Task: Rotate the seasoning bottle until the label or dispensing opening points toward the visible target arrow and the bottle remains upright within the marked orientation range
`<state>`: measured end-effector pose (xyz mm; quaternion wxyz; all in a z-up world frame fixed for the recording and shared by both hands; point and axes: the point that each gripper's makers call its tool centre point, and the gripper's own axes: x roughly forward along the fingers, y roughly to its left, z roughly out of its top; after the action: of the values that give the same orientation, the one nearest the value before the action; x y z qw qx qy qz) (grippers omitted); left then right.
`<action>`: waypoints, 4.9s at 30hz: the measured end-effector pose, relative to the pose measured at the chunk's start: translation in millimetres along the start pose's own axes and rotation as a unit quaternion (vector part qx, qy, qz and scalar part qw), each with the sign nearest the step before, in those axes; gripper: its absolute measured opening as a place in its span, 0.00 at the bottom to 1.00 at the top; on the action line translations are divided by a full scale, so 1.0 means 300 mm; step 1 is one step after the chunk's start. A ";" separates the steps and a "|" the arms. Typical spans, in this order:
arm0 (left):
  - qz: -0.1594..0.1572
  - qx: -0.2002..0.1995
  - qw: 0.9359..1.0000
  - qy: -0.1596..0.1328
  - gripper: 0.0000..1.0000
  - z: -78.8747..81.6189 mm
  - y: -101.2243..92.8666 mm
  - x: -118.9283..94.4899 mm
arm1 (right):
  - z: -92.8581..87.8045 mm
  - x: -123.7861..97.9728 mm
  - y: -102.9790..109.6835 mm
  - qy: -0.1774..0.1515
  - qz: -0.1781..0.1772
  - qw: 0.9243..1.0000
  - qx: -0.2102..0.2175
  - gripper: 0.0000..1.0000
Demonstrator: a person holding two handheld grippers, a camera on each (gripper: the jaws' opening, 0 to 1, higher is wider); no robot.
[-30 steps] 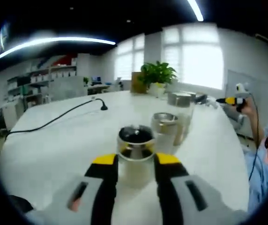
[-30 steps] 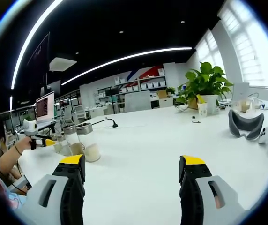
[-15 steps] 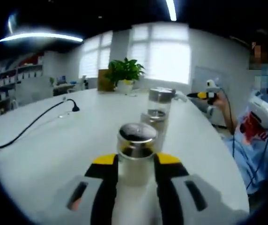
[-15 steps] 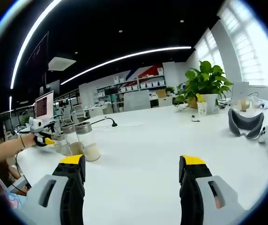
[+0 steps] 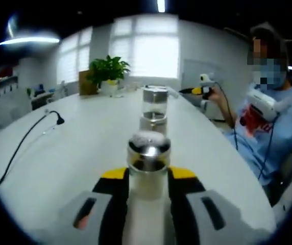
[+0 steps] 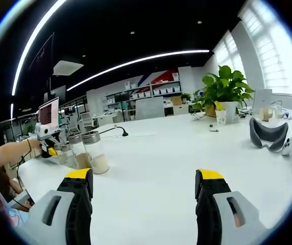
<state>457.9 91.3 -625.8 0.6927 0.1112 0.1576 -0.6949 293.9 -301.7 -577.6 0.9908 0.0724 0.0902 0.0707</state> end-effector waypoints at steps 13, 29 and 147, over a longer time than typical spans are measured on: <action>0.002 -0.028 0.998 -0.050 0.34 0.025 -0.023 -0.012 | 0.002 0.003 0.004 -0.002 0.005 1.000 0.004 0.85; 0.269 -0.059 0.956 -0.096 0.68 0.039 0.002 -0.133 | 0.010 0.001 0.031 -0.001 0.017 1.000 -0.017 0.85; -0.011 0.037 0.999 -0.038 0.32 0.091 -0.010 -0.012 | 0.090 -0.017 0.140 -0.039 0.066 0.984 -0.159 0.99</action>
<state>456.9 84.6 -599.1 0.6857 0.1083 0.1066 -0.7118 288.7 -264.7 -544.0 0.9856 -0.0776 0.0343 0.1463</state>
